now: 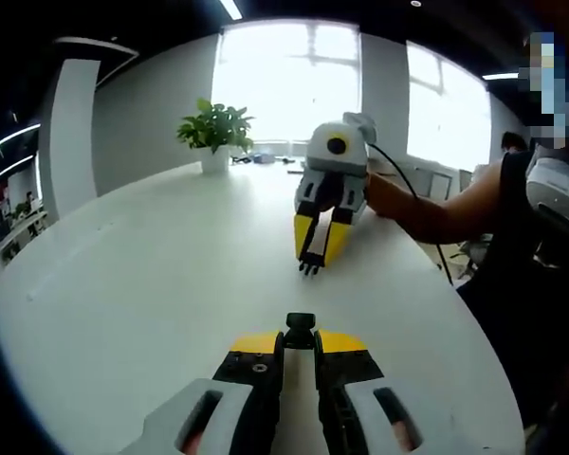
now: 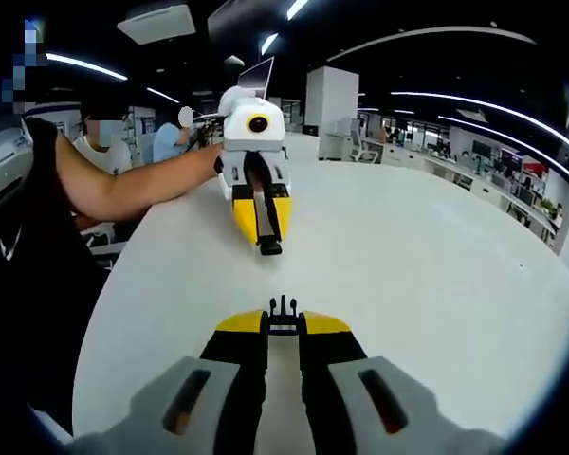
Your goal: Snap the two parts of the plastic buckle together until the buckle closes and remains connected.
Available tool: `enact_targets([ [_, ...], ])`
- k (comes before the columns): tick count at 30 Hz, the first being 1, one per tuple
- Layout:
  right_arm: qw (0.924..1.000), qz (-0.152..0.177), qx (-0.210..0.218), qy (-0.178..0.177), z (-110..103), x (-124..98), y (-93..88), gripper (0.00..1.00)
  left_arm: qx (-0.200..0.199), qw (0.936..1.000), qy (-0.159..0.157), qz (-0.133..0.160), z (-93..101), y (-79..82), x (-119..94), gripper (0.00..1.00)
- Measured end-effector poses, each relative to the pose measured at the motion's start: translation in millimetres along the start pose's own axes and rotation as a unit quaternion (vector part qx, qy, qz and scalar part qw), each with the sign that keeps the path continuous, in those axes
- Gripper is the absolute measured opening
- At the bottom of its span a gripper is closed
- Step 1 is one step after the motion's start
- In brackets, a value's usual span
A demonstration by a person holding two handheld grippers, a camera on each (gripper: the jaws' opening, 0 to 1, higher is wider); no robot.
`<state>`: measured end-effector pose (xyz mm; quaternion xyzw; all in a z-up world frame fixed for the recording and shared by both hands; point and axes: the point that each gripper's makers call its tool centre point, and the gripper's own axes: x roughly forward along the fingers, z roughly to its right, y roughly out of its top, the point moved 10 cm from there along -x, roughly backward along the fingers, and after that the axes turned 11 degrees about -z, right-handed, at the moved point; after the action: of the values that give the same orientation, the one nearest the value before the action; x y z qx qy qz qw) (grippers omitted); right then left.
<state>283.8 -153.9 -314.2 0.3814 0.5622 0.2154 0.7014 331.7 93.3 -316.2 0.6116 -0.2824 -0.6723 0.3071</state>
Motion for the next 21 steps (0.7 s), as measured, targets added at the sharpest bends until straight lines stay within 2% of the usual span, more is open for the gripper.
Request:
enact_targets([
  [21, 0.9999, 0.000, 0.002, 0.011, -2.0, 4.6, 0.1, 0.11, 0.002, 0.9999, -0.011, -0.009, 1.2, -0.1, 7.0, 0.11],
])
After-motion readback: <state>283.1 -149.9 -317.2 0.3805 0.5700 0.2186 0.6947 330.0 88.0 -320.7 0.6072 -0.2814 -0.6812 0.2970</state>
